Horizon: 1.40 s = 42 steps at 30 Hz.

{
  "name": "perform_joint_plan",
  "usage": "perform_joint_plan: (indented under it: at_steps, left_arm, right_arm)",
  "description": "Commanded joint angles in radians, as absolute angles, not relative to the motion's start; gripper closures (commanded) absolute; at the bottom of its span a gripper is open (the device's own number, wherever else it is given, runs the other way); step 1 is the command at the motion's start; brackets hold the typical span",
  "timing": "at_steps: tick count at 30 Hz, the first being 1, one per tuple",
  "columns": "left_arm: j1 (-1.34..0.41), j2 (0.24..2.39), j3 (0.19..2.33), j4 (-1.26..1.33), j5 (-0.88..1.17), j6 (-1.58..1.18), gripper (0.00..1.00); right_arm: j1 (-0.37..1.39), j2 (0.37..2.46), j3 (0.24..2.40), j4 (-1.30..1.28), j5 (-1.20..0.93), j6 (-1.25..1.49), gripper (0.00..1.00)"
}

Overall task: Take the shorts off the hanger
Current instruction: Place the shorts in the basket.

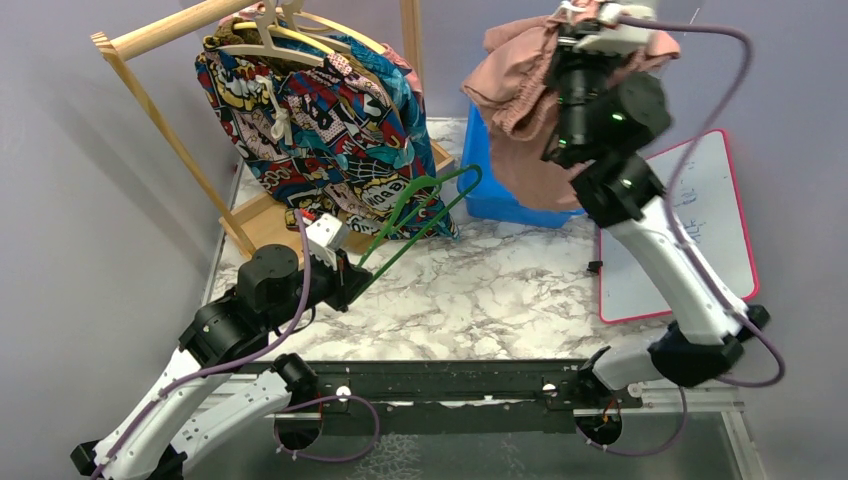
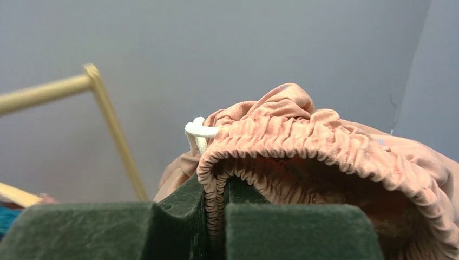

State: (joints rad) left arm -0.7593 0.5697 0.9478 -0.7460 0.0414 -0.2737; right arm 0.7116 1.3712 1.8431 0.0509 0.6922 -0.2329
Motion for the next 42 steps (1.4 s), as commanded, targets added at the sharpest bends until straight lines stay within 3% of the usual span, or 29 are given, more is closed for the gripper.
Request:
perform_joint_plan:
  at_steps: [1, 7, 15, 17, 21, 23, 25, 32, 36, 39, 41, 42]
  left_arm:
    - [-0.758, 0.566, 0.946, -0.680, 0.082, -0.285, 1.00]
    - [-0.759, 0.543, 0.947, -0.681, 0.094, -0.299, 1.00]
    - [-0.759, 0.547, 0.952, -0.680, 0.091, -0.295, 1.00]
    - [-0.759, 0.555, 0.954, -0.681, 0.099, -0.295, 1.00]
    - [-0.759, 0.560, 0.956, -0.681, 0.118, -0.299, 1.00]
    - [-0.759, 0.563, 0.956, -0.679, 0.112, -0.301, 1.00]
    - [-0.759, 0.569, 0.956, -0.676, 0.101, -0.299, 1.00]
    - [-0.759, 0.600, 0.950, -0.633, 0.142, -0.301, 1.00]
    - [-0.759, 0.602, 0.956, -0.619, 0.150, -0.305, 1.00]
    - [-0.759, 0.596, 0.959, -0.615, 0.155, -0.316, 1.00]
    - [-0.759, 0.586, 0.955, -0.611, 0.152, -0.325, 1.00]
    - [-0.759, 0.582, 0.954, -0.612, 0.147, -0.330, 1.00]
  right_arm:
    - [0.669, 1.530, 1.870, 0.113, 0.762, -0.358, 0.99]
    - [0.420, 1.689, 1.996, -0.243, 0.515, 0.039, 0.99]
    - [0.337, 1.840, 2.092, -0.367, 0.461, 0.131, 0.99]
    - [0.299, 1.922, 2.174, -0.428, 0.521, 0.181, 0.99]
    - [0.181, 2.095, 2.467, -0.584, 0.375, 0.255, 0.99]
    - [0.172, 2.136, 2.504, -0.559, 0.335, 0.238, 0.99]
    - [0.172, 2.135, 2.461, -0.549, 0.266, 0.259, 0.99]
    - [0.173, 2.098, 1.983, -0.462, 0.038, 0.352, 0.99]
    - [0.177, 2.217, 1.975, -0.556, -0.105, 0.314, 0.99]
    - [0.180, 2.258, 2.009, -0.596, -0.131, 0.285, 0.91]
    - [0.181, 2.244, 2.010, -0.583, -0.115, 0.273, 0.62]
    - [0.181, 2.232, 2.010, -0.574, -0.113, 0.260, 0.54]
